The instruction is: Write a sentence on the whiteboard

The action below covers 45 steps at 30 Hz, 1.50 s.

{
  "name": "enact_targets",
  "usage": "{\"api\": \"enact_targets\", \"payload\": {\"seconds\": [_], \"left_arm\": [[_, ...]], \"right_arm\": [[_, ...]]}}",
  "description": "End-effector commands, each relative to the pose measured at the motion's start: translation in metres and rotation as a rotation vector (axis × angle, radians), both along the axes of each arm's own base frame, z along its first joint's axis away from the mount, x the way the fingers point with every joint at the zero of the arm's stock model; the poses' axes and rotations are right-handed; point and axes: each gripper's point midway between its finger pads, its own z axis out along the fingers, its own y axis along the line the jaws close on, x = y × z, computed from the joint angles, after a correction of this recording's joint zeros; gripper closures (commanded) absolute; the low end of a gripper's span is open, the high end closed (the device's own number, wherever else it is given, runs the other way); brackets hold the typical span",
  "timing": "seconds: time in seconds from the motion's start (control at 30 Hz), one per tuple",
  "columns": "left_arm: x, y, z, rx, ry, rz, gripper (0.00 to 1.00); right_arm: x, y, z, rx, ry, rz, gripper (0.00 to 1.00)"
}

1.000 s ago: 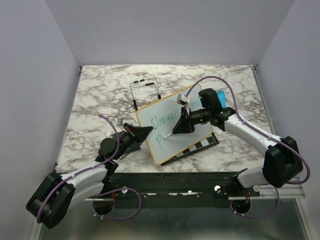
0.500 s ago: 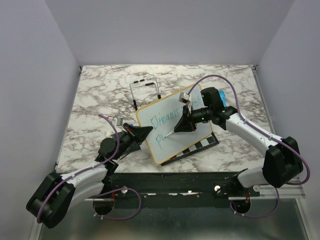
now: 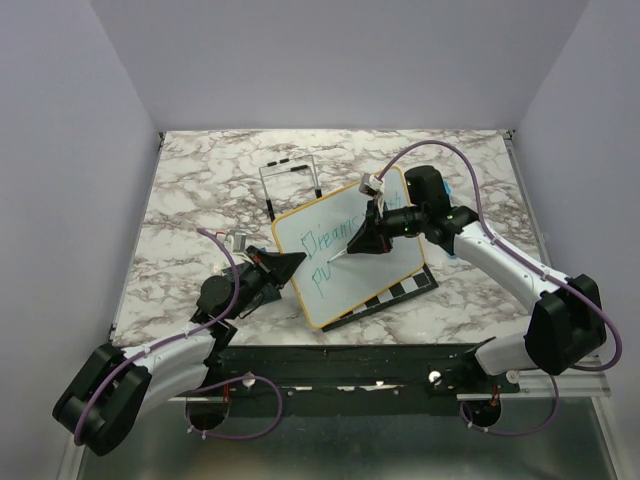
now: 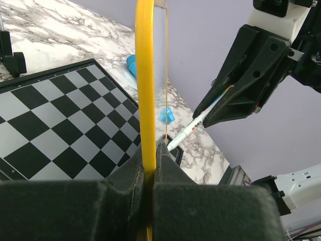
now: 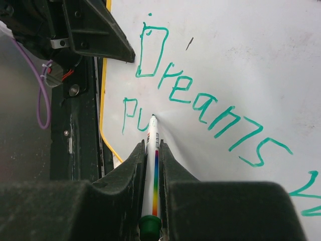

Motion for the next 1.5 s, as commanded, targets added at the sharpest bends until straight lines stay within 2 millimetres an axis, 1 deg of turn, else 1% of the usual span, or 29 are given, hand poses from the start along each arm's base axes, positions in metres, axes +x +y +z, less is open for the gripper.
{"api": "enact_targets", "payload": {"seconds": [0.0,0.07,0.27,0.37,0.43,0.53,0.7,0.83,1.0,1.2,1.47], "left_arm": [[0.0,0.001,-0.01,0.079,-0.041,0.005,1.0],[0.0,0.001,-0.01,0.08,-0.039,0.004,1.0],[0.0,0.001,-0.01,0.082,-0.041,0.006,1.0],[0.001,0.0,-0.009,0.082,-0.041,0.006,1.0],[0.0,0.0,-0.01,0.083,-0.04,0.005,1.0],[0.001,0.0,-0.01,0.085,-0.04,0.005,1.0],[0.001,0.0,-0.01,0.086,-0.04,0.002,1.0],[0.001,-0.001,-0.009,0.084,-0.043,0.001,1.0],[0.0,-0.001,-0.011,0.084,-0.039,-0.001,1.0],[0.001,-0.001,-0.011,0.081,-0.038,-0.002,1.0],[0.0,-0.001,-0.01,0.08,-0.042,-0.003,1.0]], "right_arm": [[0.009,-0.002,-0.003,-0.015,-0.017,-0.036,1.0],[0.006,-0.004,-0.007,-0.016,-0.008,-0.026,0.99],[-0.011,-0.011,-0.028,-0.052,0.045,0.008,0.99],[-0.015,-0.014,-0.035,-0.068,0.053,0.013,0.99],[-0.015,-0.015,-0.036,-0.075,0.05,0.012,0.99],[-0.014,-0.015,-0.031,-0.071,0.037,0.006,0.99],[-0.008,-0.016,-0.006,-0.022,-0.004,0.002,0.99],[-0.002,-0.016,0.008,0.007,-0.021,-0.015,0.99],[0.006,-0.014,0.006,0.009,-0.016,-0.025,0.99],[0.009,-0.012,0.004,0.013,-0.001,-0.032,0.99],[0.005,-0.015,-0.011,-0.013,0.021,-0.03,0.99]]}}
